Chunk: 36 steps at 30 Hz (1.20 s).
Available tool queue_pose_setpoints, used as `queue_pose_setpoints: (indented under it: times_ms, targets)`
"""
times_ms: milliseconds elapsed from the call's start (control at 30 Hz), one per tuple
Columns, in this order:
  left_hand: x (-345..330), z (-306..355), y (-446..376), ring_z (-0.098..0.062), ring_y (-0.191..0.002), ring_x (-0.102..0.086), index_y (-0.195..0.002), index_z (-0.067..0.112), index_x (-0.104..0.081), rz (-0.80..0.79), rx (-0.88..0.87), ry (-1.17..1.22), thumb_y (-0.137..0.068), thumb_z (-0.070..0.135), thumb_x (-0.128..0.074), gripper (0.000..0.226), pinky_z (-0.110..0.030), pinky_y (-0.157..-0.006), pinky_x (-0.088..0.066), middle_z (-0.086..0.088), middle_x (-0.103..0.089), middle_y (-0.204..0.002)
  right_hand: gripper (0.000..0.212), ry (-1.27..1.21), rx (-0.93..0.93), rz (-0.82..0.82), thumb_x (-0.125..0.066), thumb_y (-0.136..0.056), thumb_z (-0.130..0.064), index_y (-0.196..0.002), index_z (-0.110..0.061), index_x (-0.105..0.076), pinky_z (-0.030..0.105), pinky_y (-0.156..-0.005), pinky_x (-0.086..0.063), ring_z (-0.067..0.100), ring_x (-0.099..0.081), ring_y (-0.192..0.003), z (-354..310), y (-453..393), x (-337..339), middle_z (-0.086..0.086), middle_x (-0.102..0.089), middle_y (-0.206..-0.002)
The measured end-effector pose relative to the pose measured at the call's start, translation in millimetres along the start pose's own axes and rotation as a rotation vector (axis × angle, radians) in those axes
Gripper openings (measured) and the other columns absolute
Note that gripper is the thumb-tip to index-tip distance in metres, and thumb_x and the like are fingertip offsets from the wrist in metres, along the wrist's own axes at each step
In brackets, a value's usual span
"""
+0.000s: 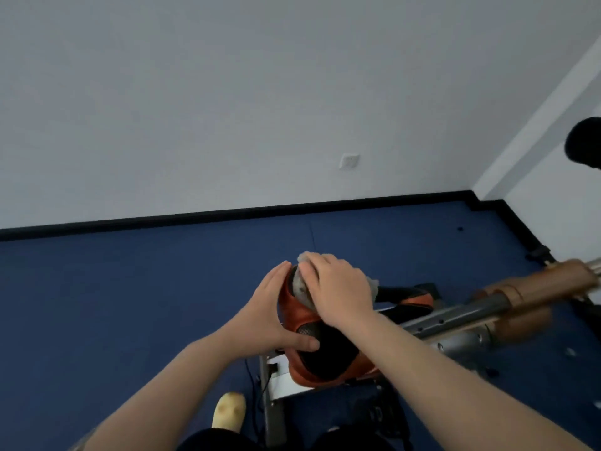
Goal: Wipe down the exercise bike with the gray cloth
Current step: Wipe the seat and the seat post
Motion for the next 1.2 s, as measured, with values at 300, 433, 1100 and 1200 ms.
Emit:
queue_pose_setpoints:
  times_ms: [300,433,1100,1200]
  targets:
    - [6,-1,-16,-0.004,-0.143,-0.022,-0.155,0.033,-0.001,-0.165,-0.082,-0.002,-0.054,0.049,-0.093,0.138,-0.038,-0.118,-0.03,0.02,-0.017,-0.154,0.041,0.177,-0.242,0.14,-0.026,-0.101,-0.045,-0.112,-0.03,-0.062,0.038,-0.087,-0.036,0.022,-0.06,-0.103,6,11,2,-0.005,-0.068,-0.11]
    - [15,-2,-21,0.01,-0.139,-0.021,-0.152,0.04,-0.009,-0.275,-0.193,-0.018,-0.059,0.045,-0.092,0.124,-0.021,-0.115,-0.027,0.037,-0.018,-0.149,0.052,0.084,-0.04,0.053,-0.023,-0.098,-0.05,-0.144,-0.034,-0.042,0.035,-0.108,-0.03,0.013,-0.041,-0.131,-1,34,3,-0.008,-0.048,-0.143]
    - [-14,47,-87,-0.022,-0.088,-0.062,-0.091,0.019,-0.061,-0.144,-0.415,-0.605,-0.105,0.041,-0.022,0.047,-0.041,-0.076,-0.05,0.001,-0.066,-0.091,0.08,-0.22,-1.003,0.41,-0.016,-0.091,-0.066,-0.155,-0.022,0.002,0.039,-0.114,-0.033,0.024,-0.014,-0.146,-50,105,-31,0.004,0.002,-0.163]
    - [-15,46,-90,-0.017,-0.078,-0.059,-0.084,0.022,-0.06,-0.088,-0.403,-0.586,-0.104,0.042,-0.022,0.047,-0.035,-0.064,-0.045,0.005,-0.062,-0.082,0.084,-0.214,-1.03,0.359,-0.013,-0.088,-0.07,-0.155,-0.022,0.004,0.04,-0.108,-0.037,0.025,-0.022,-0.144,-44,106,-35,0.005,-0.006,-0.163]
Point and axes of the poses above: each hand's wrist, its own y-axis away from the middle knuckle, its own x-axis out of the back of the hand, z = x × y, the point moved 5 cm from there along -y, towards the middle knuckle
